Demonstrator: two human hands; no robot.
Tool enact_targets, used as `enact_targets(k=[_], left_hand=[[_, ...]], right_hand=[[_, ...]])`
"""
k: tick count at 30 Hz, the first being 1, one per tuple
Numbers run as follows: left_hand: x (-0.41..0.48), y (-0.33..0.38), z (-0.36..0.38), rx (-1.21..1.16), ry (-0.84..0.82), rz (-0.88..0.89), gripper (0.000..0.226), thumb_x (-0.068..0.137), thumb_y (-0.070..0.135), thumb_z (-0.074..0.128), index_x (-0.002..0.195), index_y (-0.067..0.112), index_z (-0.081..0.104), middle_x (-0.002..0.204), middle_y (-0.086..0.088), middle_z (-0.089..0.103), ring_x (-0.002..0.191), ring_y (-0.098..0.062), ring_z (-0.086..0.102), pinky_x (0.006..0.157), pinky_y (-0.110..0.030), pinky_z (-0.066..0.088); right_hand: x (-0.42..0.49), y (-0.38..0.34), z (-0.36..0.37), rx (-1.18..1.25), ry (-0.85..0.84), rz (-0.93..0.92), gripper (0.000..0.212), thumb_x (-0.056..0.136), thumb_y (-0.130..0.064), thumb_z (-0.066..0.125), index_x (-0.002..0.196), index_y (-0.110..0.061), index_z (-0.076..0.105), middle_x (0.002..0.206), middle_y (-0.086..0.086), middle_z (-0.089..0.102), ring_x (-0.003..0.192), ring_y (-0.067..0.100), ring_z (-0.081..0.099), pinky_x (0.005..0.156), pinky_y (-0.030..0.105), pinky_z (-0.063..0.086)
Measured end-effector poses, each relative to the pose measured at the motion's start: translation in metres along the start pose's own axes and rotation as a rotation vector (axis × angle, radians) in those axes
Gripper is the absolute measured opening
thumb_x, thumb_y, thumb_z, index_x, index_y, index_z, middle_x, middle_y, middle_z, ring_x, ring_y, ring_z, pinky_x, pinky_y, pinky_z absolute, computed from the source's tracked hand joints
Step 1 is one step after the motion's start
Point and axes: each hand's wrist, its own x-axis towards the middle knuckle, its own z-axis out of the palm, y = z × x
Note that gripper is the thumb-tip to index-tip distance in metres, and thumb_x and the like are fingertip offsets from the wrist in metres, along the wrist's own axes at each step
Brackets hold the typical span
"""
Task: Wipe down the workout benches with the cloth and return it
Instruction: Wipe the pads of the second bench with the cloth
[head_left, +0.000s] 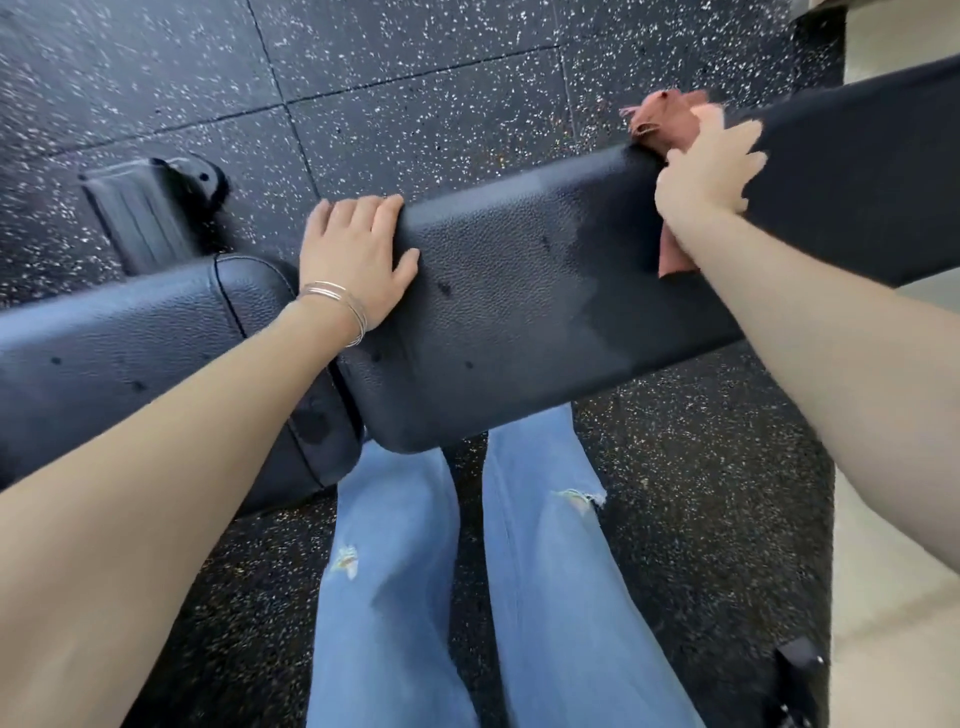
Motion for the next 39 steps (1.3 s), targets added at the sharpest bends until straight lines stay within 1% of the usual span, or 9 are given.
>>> enact_targets(k=[3,6,10,13,20,23,28,34,39], left_hand=[[-0.004,-0.011,0.001,-0.014,-0.008,0.007,0.059,0.092,0.043,0.04,0.141,0.011,0.034,0.138,-0.013,0.045,0.124,-0.034,0.043,0.112,-0.045,0.021],[-0.011,-0.023,0.001,-0.03,-0.016,0.036,0.06,0.093,0.043,0.039,0.143,0.011,0.03,0.141,-0.012,0.043,0.125,-0.034,0.042,0.11,-0.044,0.025],[-0.015,-0.033,0.0,-0.03,-0.03,0.065,0.062,0.094,0.045,0.038,0.145,0.011,0.027,0.14,-0.012,0.044,0.124,-0.034,0.043,0.111,-0.043,0.026],[-0.013,-0.033,-0.002,-0.045,-0.051,0.067,0.063,0.094,0.044,0.04,0.144,0.01,0.027,0.14,-0.013,0.043,0.125,-0.034,0.042,0.111,-0.043,0.024],[-0.014,-0.041,0.001,-0.048,-0.049,0.099,0.063,0.094,0.046,0.038,0.146,0.014,0.023,0.142,-0.01,0.041,0.126,-0.034,0.041,0.112,-0.044,0.023],[-0.019,-0.049,0.004,-0.097,-0.063,0.061,0.064,0.094,0.046,0.04,0.146,0.013,0.024,0.142,-0.012,0.041,0.127,-0.035,0.041,0.111,-0.044,0.024],[-0.029,-0.059,0.005,-0.071,-0.068,0.021,0.067,0.093,0.047,0.041,0.145,0.008,0.026,0.136,-0.016,0.046,0.125,-0.035,0.041,0.109,-0.043,0.025],[-0.031,-0.06,0.003,-0.052,-0.066,0.015,0.067,0.093,0.046,0.042,0.144,0.005,0.027,0.138,-0.018,0.045,0.127,-0.036,0.039,0.11,-0.043,0.024],[-0.033,-0.055,0.004,-0.052,-0.066,-0.023,0.067,0.093,0.045,0.041,0.144,0.005,0.026,0.137,-0.018,0.046,0.126,-0.036,0.04,0.11,-0.044,0.025]], right_hand=[[-0.045,-0.029,0.026,0.02,0.089,0.057,0.044,0.097,-0.014,0.045,0.134,-0.036,0.036,0.141,0.008,0.03,0.121,0.031,0.033,0.086,0.05,0.039],[-0.097,-0.053,0.048,0.007,0.132,-0.086,0.045,0.091,-0.011,0.053,0.129,-0.032,0.041,0.13,0.011,0.037,0.109,0.033,0.036,0.077,0.047,0.04],[-0.151,-0.067,0.063,-0.029,-0.012,-0.364,0.04,0.093,-0.016,0.053,0.129,-0.029,0.041,0.123,0.012,0.038,0.102,0.032,0.038,0.068,0.044,0.038],[-0.135,-0.057,0.049,-0.029,-0.082,-0.473,0.036,0.096,-0.025,0.048,0.131,-0.028,0.04,0.124,0.011,0.038,0.107,0.032,0.039,0.075,0.044,0.038],[-0.046,-0.023,0.003,-0.028,-0.051,-0.019,0.042,0.097,-0.026,0.045,0.138,-0.024,0.037,0.141,0.015,0.032,0.126,0.037,0.036,0.1,0.043,0.036],[-0.079,-0.048,0.026,-0.007,0.01,-0.026,0.039,0.098,-0.024,0.046,0.136,-0.025,0.038,0.138,0.013,0.033,0.122,0.033,0.036,0.091,0.048,0.04],[-0.181,-0.081,0.073,-0.016,0.068,-0.284,0.046,0.091,-0.014,0.056,0.133,-0.026,0.041,0.122,0.009,0.041,0.105,0.029,0.04,0.064,0.042,0.039],[-0.18,-0.072,0.064,0.105,-0.098,-0.487,0.038,0.093,-0.027,0.052,0.13,-0.027,0.044,0.12,0.009,0.042,0.105,0.03,0.042,0.074,0.04,0.04],[-0.086,-0.021,0.022,0.079,0.013,-0.088,0.039,0.094,-0.029,0.05,0.132,-0.03,0.042,0.132,0.013,0.038,0.122,0.033,0.039,0.094,0.048,0.04]])
